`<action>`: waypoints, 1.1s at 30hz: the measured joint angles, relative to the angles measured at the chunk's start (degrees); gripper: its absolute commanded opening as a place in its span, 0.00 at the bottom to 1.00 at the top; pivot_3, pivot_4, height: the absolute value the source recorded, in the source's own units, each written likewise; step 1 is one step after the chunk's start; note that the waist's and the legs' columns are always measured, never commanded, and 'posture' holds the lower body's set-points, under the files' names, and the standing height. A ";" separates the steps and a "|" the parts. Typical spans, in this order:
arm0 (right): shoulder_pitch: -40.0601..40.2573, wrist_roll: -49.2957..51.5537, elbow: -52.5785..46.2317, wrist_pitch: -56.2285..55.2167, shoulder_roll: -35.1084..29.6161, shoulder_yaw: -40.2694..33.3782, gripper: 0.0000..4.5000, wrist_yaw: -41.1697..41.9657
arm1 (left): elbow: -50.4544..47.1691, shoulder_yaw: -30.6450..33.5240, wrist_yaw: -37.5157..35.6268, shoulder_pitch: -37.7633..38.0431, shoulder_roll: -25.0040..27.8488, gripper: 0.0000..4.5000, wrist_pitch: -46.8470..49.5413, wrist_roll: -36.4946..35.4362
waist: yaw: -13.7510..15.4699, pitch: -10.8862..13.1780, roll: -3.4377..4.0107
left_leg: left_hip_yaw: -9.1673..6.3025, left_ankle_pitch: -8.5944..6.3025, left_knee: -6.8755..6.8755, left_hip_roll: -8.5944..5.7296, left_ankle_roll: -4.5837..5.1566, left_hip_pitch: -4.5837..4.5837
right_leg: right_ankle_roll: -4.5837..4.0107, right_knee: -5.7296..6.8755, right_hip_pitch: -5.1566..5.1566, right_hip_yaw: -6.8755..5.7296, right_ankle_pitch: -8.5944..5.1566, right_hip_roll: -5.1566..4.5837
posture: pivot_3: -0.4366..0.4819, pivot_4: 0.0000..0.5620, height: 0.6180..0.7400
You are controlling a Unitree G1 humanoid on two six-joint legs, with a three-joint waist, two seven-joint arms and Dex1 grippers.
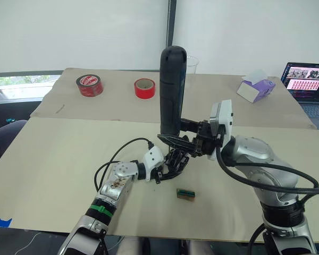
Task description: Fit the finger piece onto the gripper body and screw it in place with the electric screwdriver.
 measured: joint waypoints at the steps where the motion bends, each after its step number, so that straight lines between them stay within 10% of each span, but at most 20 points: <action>1: 0.01 -0.21 0.07 -0.01 0.03 0.00 0.42 0.04 | 0.00 0.00 0.00 0.00 0.00 0.51 0.00 0.00 | 0.00 0.00 0.00 | 0.00 0.00 0.00 0.00 0.00 0.00 | 0.00 0.00 0.00 0.00 0.00 0.00 | 0.48 0.27 1.00; 33: 1.12 -2.35 0.71 -1.92 0.32 0.00 0.42 1.47 | 0.01 0.00 -0.18 0.00 0.01 0.51 0.00 0.01 | -0.01 0.00 0.00 | -0.01 -0.01 -0.01 0.00 0.00 0.00 | 0.00 -0.01 -0.01 0.00 -0.01 -0.02 | 0.48 0.27 1.00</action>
